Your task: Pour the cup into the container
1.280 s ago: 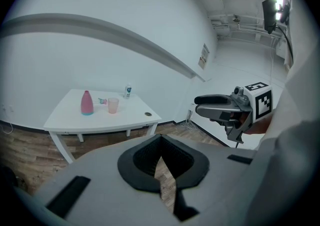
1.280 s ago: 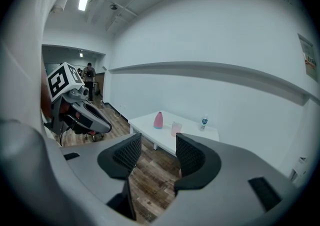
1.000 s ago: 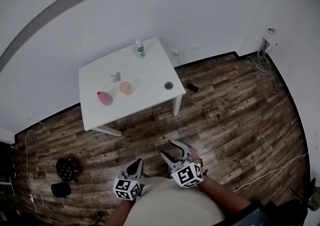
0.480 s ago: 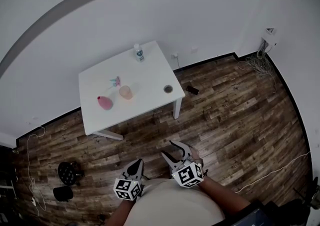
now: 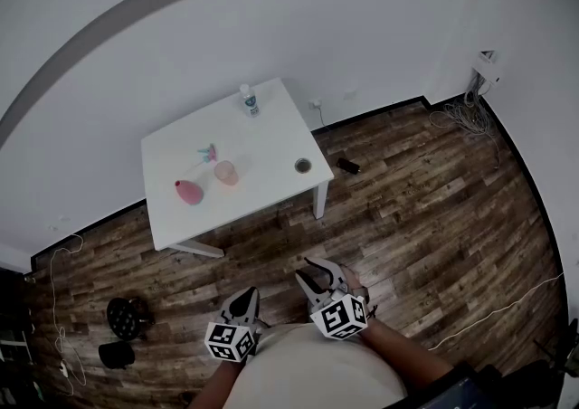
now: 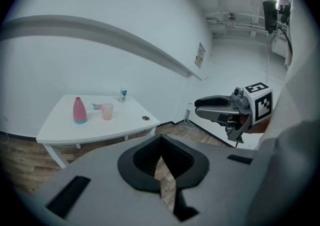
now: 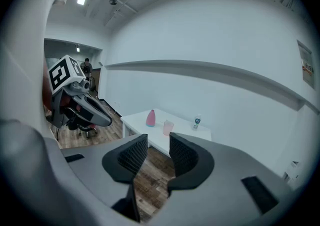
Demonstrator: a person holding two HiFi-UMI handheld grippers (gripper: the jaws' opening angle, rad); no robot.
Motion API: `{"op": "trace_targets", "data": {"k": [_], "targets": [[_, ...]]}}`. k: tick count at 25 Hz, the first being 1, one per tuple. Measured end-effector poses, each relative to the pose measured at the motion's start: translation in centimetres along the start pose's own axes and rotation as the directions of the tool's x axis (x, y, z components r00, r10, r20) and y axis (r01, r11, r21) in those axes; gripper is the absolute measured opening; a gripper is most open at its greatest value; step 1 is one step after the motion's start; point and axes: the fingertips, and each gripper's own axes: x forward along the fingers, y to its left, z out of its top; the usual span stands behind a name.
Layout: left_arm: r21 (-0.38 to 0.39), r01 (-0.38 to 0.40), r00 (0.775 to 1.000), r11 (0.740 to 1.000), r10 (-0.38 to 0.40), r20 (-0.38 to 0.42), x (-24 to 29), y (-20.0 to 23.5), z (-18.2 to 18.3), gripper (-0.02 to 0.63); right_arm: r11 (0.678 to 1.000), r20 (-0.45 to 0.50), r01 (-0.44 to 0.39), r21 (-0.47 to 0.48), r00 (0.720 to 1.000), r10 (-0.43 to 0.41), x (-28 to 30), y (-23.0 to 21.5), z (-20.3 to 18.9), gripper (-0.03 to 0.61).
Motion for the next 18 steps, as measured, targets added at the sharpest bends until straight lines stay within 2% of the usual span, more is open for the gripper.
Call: {"op": "trace_targets", "data": {"k": [18], "targets": [[-0.011, 0.007, 1.000, 1.000, -0.007, -0.012, 1.6, 0.0, 0.2, 0.011, 0.999, -0.009, 0.006, 0.037, 1.000, -0.006, 0.5, -1.6, -1.0, 0.144]]}}
